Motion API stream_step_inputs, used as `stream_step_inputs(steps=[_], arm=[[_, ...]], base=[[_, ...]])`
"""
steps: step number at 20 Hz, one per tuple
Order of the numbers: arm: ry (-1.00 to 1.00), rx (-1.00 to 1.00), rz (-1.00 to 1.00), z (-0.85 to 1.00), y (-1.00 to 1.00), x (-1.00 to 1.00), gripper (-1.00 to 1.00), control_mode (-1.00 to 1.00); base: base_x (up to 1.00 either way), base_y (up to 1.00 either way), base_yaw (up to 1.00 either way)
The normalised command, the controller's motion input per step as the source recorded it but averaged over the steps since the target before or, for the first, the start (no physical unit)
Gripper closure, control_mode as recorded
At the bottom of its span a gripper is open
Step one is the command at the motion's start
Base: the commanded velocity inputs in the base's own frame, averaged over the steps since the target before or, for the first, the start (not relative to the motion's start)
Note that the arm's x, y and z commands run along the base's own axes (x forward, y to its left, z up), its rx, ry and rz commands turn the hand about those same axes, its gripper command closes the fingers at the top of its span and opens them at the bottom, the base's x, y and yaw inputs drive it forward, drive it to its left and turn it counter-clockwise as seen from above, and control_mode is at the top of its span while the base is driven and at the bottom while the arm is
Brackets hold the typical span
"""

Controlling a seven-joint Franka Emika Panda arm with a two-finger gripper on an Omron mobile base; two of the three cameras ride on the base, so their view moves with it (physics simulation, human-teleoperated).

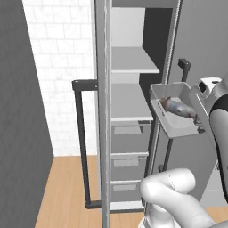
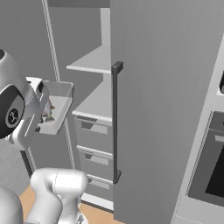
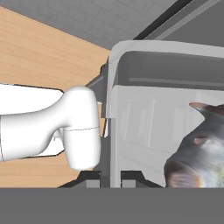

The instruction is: Take the meat container that has the fish and place it on the second highest rack of the freezer. Then take the vegetable container that has the sweet potato and squash and place it on the highest rack of the freezer.

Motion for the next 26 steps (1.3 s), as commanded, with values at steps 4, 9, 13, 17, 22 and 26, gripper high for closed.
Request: stream_step_inputs(steps=[4, 9, 13, 17, 22, 26], arm=[[0.00, 0.00, 0.00, 0.00, 0.00, 0.00, 1.00, 1.00], [0.00, 0.00, 0.00, 0.00, 0.00, 0.00, 1.00, -1.00], [0.00, 0.00, 0.00, 0.00, 0.00, 0.00, 1.00, -1.00], [0.00, 0.00, 0.00, -0.05, 0.00, 0.00, 1.00, -1.00], [0.00, 0.03, 0.00, -0.37, 0.00, 0.01, 1.00, -1.00], [0.00, 0.00, 0.00, -0.31, 0.00, 0.08, 1.00, -1.00]], base=[[0.00, 0.00, 0.00], [0.00, 0.00, 0.00], [0.00, 0.00, 0.00], [0.00, 0.00, 0.00], [0.00, 0.00, 0.00], [0.00, 0.00, 0.00]])
